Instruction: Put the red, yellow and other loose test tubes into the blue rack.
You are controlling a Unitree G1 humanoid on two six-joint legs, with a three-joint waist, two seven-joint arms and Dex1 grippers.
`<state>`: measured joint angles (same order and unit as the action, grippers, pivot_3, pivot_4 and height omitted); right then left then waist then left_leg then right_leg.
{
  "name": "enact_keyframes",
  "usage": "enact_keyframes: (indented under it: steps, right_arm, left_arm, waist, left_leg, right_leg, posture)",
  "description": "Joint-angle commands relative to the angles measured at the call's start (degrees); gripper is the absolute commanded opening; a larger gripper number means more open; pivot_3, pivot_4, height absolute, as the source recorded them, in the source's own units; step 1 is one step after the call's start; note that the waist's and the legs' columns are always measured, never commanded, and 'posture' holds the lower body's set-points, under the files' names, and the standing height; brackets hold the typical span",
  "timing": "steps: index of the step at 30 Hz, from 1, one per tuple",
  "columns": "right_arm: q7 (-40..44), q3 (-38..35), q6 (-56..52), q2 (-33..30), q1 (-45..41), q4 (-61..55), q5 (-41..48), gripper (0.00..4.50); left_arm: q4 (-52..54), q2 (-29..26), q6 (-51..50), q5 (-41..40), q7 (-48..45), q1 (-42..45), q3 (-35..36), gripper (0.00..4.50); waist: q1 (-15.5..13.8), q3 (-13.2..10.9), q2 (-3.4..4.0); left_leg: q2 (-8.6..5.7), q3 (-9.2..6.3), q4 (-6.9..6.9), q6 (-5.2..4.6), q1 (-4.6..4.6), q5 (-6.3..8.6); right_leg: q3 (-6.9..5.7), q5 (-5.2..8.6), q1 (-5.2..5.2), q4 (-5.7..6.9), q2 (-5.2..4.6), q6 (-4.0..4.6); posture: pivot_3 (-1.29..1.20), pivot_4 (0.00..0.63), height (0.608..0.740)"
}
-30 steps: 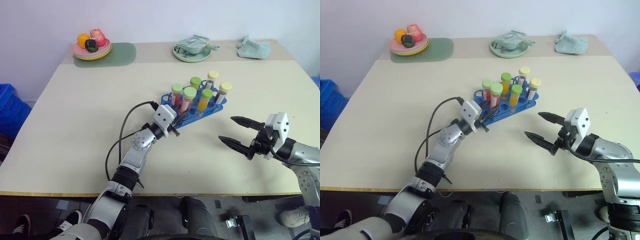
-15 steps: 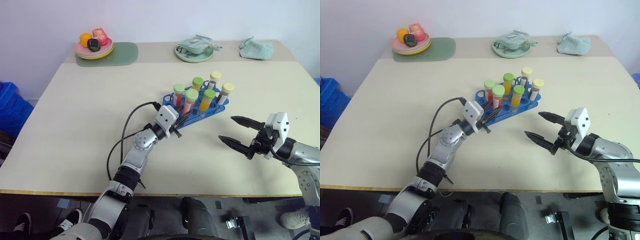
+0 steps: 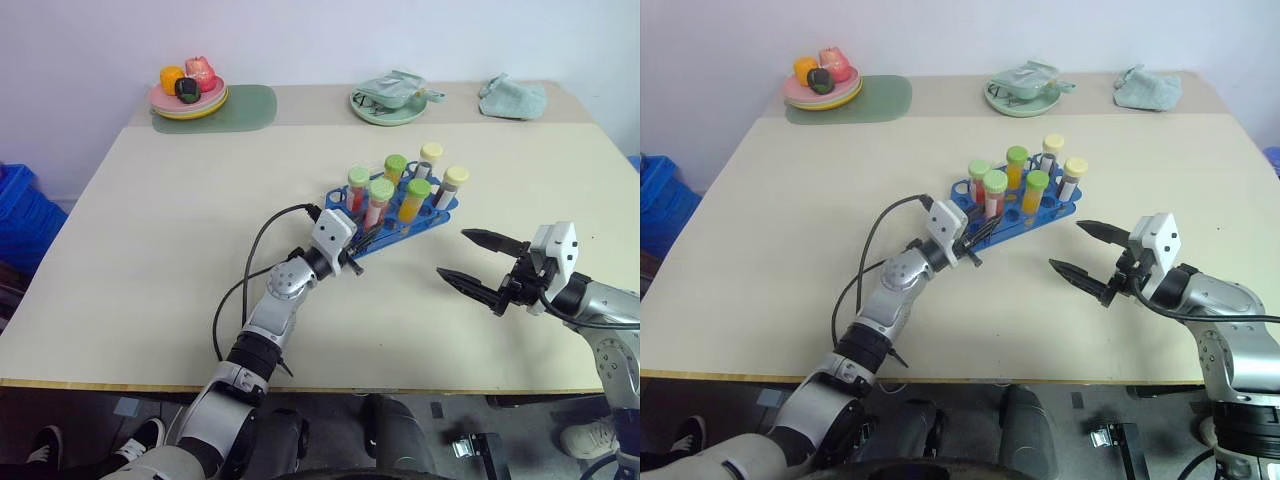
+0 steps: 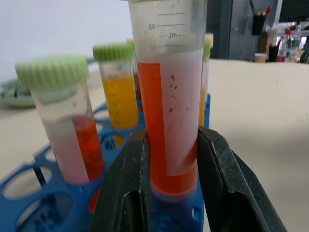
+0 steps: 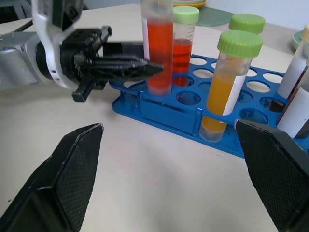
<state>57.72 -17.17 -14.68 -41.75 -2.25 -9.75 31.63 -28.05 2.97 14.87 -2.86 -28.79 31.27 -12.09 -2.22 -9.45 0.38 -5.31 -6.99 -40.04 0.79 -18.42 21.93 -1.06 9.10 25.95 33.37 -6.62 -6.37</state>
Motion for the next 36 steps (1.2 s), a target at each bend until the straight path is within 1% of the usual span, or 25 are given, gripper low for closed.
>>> enact_keyframes:
  steps: [1,4,6,8,9,12,13,14,19,22,25,29,32,34,36]
  right_arm:
    - [-0.11,-0.54,0.92,0.01,-0.74,-0.63,0.12,4.50]
    - [-0.19,-0.49,0.86,0.05,-0.95,-0.59,0.14,4.50]
    - [-0.17,-0.40,0.91,0.05,-1.17,-0.45,0.06,4.50]
    - [-0.09,-0.31,0.93,0.05,-1.35,-0.33,0.01,4.50]
    - [-0.04,-0.30,0.95,0.05,-1.41,-0.26,-0.01,4.50]
    - [0.12,-0.23,0.97,0.04,-1.53,-0.03,-0.05,4.50]
    - [0.16,-0.15,1.00,0.06,-1.61,0.11,-0.10,4.50]
    - [0.20,-0.09,1.03,0.08,-1.69,0.24,-0.12,4.50]
    - [0.85,0.21,1.77,-0.08,-2.31,1.69,-0.35,4.50]
    - [1.47,0.44,2.40,-0.18,-3.12,2.97,-0.63,4.50]
    - [2.39,0.75,3.20,-0.21,-4.05,4.51,-1.05,4.50]
    - [3.51,1.22,4.39,-0.16,-5.52,6.73,-1.67,4.50]
    - [4.82,1.18,5.20,-0.62,-6.58,8.52,-1.88,4.50]
    - [5.71,1.00,5.84,-1.00,-7.15,9.80,-2.11,4.50]
    - [6.83,0.62,6.48,-1.51,-7.62,11.44,-2.20,4.50]
  left_arm:
    - [0.78,-0.33,-2.01,-0.43,-0.75,-0.12,0.27,0.77]
    - [1.06,-0.15,-2.16,-0.64,0.06,-0.16,0.87,0.77]
    - [1.28,-0.41,-2.09,-1.57,-1.07,-0.35,1.21,0.77]
    - [1.31,-0.96,-0.78,-1.17,-1.32,-0.24,1.15,1.81]
    - [1.21,-1.16,-0.19,-0.71,-1.06,-0.12,1.06,2.21]
    - [1.31,-0.88,-1.47,-1.89,-0.04,0.22,2.37,3.76]
    - [1.63,-1.33,-1.40,-1.66,-0.45,0.23,2.25,4.19]
    - [2.30,-1.69,-1.65,-1.69,-0.79,0.08,2.33,4.49]
    - [9.69,-4.91,-5.01,-3.36,-3.70,-2.47,2.54,4.49]
    - [16.77,-8.06,-9.77,-5.78,-6.00,-5.25,3.27,4.49]
    - [21.88,-11.32,-12.37,-6.83,-6.60,-7.09,4.55,4.49]
    - [28.33,-15.75,-16.58,-11.90,-9.81,-8.23,7.24,4.49]
    - [29.41,-20.02,-16.48,-11.88,-10.29,-8.26,9.99,4.49]
    - [29.61,-23.16,-18.99,-14.85,-13.29,-8.22,12.03,4.49]
    - [28.83,-25.40,-19.42,-15.96,-14.62,-7.89,13.48,4.49]
  waist:
    - [-0.01,0.00,0.00]
    - [-0.01,0.00,0.00]
    - [-0.01,0.00,0.00]
    - [0.01,0.00,0.00]
    - [0.00,0.00,0.00]
    - [-0.01,0.00,0.00]
    - [-0.08,0.00,0.00]
    - [-0.08,0.00,0.00]
    - [0.02,0.00,0.00]
    - [0.10,0.00,0.00]
    - [0.09,0.00,0.01]
    - [0.01,0.00,0.01]
    - [0.05,0.00,0.01]
    - [0.11,0.00,0.01]
    - [0.16,0.00,0.02]
  left_leg:
    - [0.00,0.00,0.00,0.00,0.01,0.00]
    - [0.00,0.00,0.00,-0.01,0.05,0.01]
    - [0.00,0.00,0.00,-0.02,0.05,0.01]
    - [0.01,0.00,0.00,-0.02,0.06,0.01]
    - [0.01,0.00,0.00,-0.02,0.06,0.01]
    - [0.01,0.00,0.00,-0.02,0.05,0.01]
    - [0.01,0.00,0.00,-0.02,0.04,0.01]
    - [0.01,-0.01,0.00,-0.03,0.03,0.01]
    - [0.01,-0.01,0.00,-0.03,0.02,0.02]
    - [0.02,-0.01,0.01,-0.03,0.03,0.02]
    - [0.04,-0.02,0.02,-0.03,0.04,0.02]
    - [0.03,-0.04,0.01,-0.04,0.03,0.03]
    - [0.03,-0.10,0.01,-0.04,0.03,0.03]
    - [0.03,-0.10,0.02,-0.04,0.05,0.03]
    - [0.03,-0.10,0.03,-0.04,0.05,0.03]
  right_leg:
    - [0.00,0.00,-0.01,0.00,0.00,0.00]
    - [0.00,0.00,-0.07,-0.03,0.01,0.00]
    - [0.00,0.00,-0.08,-0.04,0.01,-0.01]
    - [0.00,0.00,-0.08,-0.04,0.01,-0.01]
    - [0.00,0.00,-0.08,-0.04,0.01,-0.01]
    - [0.00,-0.01,-0.08,-0.05,0.02,-0.01]
    - [0.00,-0.01,-0.08,-0.06,0.01,-0.02]
    - [0.00,-0.02,-0.08,-0.07,0.01,-0.03]
    - [0.00,-0.02,-0.08,-0.11,0.01,-0.04]
    - [0.01,-0.02,-0.07,-0.11,0.02,-0.04]
    - [0.04,-0.02,-0.07,-0.11,0.03,-0.04]
    - [0.05,-0.03,-0.07,-0.11,0.03,-0.03]
    - [0.07,-0.03,-0.07,-0.12,0.03,-0.03]
    - [0.07,-0.03,-0.07,-0.11,0.04,-0.03]
    - [0.07,-0.03,-0.06,-0.11,0.04,-0.03]
  posture:
    - [0.00,0.150,0.740]
    - [0.00,0.150,0.740]
    - [0.00,0.150,0.740]
    - [0.00,0.150,0.740]
    - [0.00,0.150,0.740]
    - [0.00,0.150,0.740]
    - [0.00,0.150,0.740]
    - [0.00,0.150,0.740]
    - [0.00,0.150,0.740]
    - [0.00,0.150,0.740]
    - [0.00,0.150,0.740]
    - [0.00,0.150,0.740]
    - [0.00,0.150,0.740]
    - [0.00,0.150,0.740]
    - [0.00,0.150,0.740]
